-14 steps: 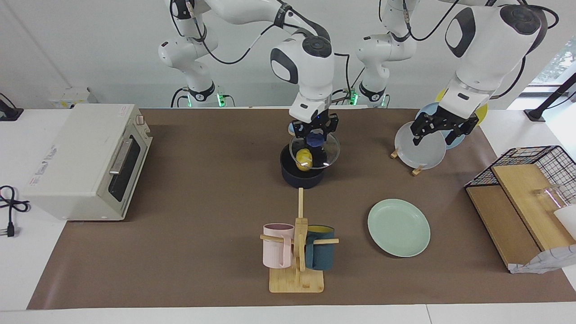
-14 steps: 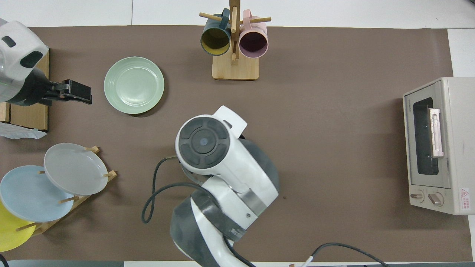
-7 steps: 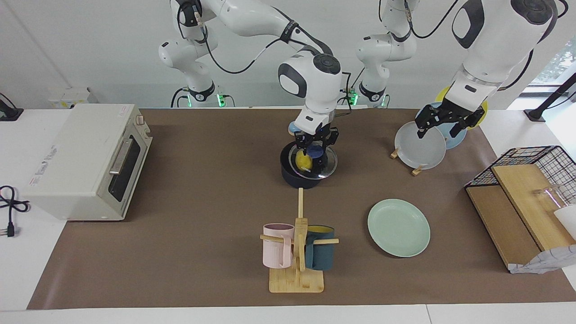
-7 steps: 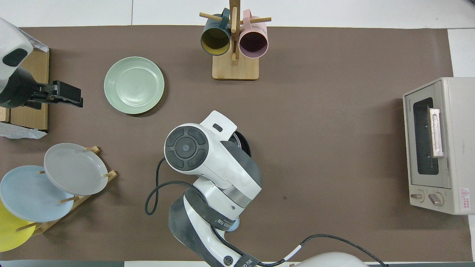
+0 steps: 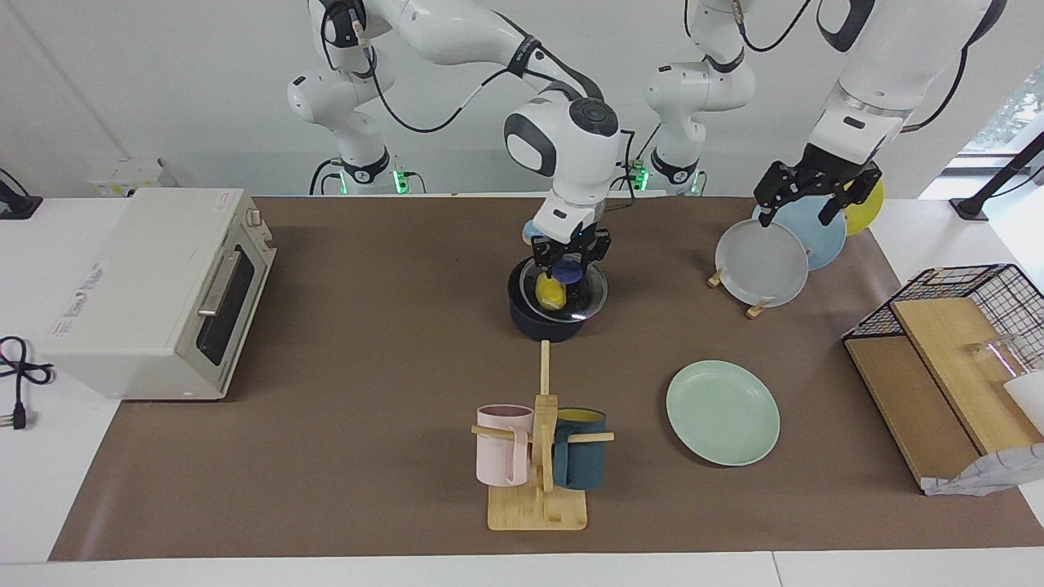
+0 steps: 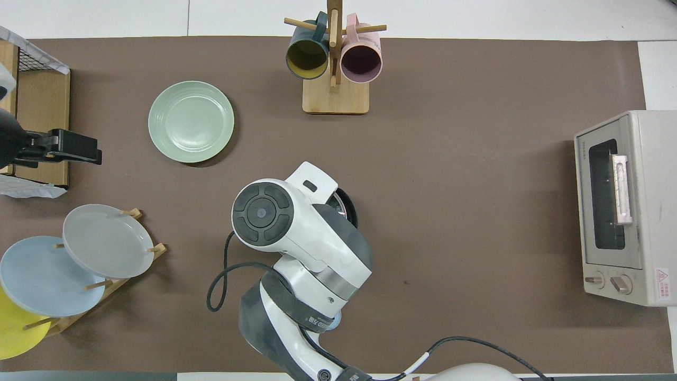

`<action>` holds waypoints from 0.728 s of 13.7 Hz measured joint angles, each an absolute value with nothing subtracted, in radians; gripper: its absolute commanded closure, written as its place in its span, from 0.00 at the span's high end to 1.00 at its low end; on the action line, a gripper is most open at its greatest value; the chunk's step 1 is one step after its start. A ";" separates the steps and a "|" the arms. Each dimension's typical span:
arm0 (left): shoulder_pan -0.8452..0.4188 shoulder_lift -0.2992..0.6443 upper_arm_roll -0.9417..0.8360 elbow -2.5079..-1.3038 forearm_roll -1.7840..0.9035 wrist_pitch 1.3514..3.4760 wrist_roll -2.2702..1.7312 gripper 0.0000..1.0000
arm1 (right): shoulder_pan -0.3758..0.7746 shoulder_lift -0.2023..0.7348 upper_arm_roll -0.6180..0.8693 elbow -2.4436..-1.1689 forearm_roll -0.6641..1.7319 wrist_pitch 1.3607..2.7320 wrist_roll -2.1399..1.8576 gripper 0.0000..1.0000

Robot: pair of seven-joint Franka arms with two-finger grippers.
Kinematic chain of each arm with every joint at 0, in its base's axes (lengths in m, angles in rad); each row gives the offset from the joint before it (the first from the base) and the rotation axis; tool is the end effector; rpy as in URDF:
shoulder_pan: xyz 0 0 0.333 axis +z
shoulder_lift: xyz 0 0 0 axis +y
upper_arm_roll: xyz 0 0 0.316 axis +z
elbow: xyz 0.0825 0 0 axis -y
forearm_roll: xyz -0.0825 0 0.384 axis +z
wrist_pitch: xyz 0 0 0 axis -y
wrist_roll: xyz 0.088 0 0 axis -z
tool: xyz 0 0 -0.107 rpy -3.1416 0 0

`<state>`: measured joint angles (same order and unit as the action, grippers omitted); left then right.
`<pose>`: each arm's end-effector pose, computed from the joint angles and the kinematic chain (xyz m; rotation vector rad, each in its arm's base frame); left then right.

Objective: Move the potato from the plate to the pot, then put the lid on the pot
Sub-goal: 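Lower the glass lid onto the pot with the right gripper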

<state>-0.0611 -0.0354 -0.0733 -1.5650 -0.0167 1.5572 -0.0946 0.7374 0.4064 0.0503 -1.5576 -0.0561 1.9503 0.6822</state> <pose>0.5372 -0.0753 0.6454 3.1235 -0.0629 0.0402 0.4809 0.4716 0.4118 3.1031 0.1906 0.0183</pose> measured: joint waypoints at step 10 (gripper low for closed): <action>-0.075 -0.040 -0.050 -1.575 -0.017 1.495 -0.051 1.00 | 0.698 0.345 0.047 -1.648 -0.054 1.951 0.683 0.00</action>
